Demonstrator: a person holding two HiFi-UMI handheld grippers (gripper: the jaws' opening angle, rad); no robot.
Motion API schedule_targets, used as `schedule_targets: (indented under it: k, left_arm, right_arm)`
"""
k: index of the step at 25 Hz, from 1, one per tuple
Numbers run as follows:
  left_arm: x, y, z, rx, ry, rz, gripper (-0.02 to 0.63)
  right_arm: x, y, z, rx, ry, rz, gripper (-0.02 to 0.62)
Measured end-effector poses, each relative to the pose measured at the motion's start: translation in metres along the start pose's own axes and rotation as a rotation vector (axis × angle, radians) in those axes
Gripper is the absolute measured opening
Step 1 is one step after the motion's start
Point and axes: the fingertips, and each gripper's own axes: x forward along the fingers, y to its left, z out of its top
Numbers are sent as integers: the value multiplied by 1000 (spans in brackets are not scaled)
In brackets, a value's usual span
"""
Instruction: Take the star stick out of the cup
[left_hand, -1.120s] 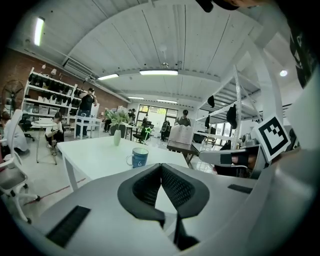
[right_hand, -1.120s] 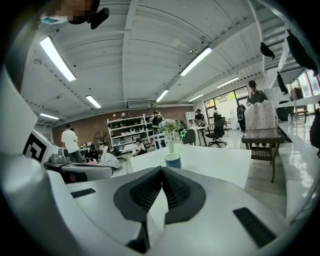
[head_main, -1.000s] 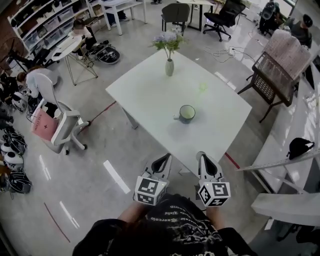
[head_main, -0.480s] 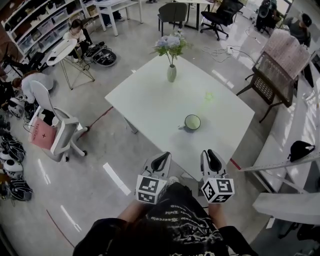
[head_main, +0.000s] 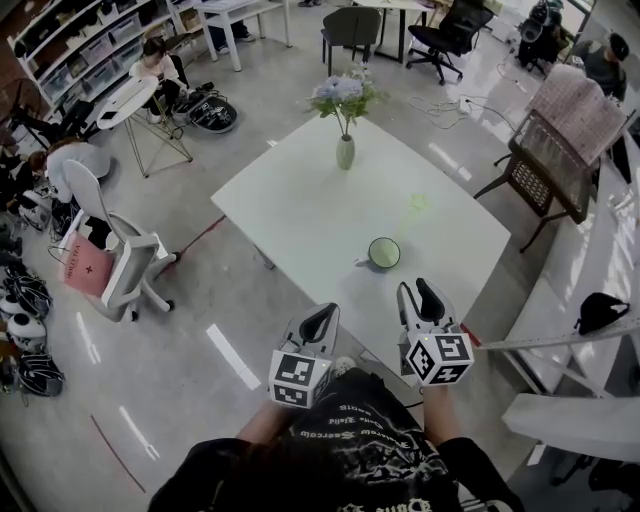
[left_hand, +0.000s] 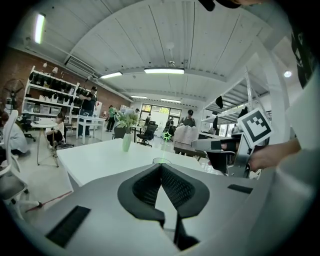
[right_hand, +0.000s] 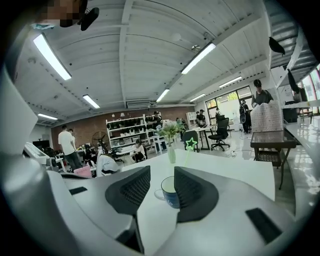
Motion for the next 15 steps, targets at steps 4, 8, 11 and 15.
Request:
schedule_targets:
  k: [4,8,11,15]
  left_arm:
    - [1,5,2,8,-1,22,20]
    - [2,14,7,-5,-11,56,20]
    - [1,14,9,-5,-15,76,20]
    - [-2,17,6,-4,-5,91,20]
  right_arm:
    - [23,-11,10,19,1,14,155]
    - [43,-24,15,11,8,15,155]
    - [54,-33,16,-3,27,20,155]
    - [72,-41,13,-14,58,15,155]
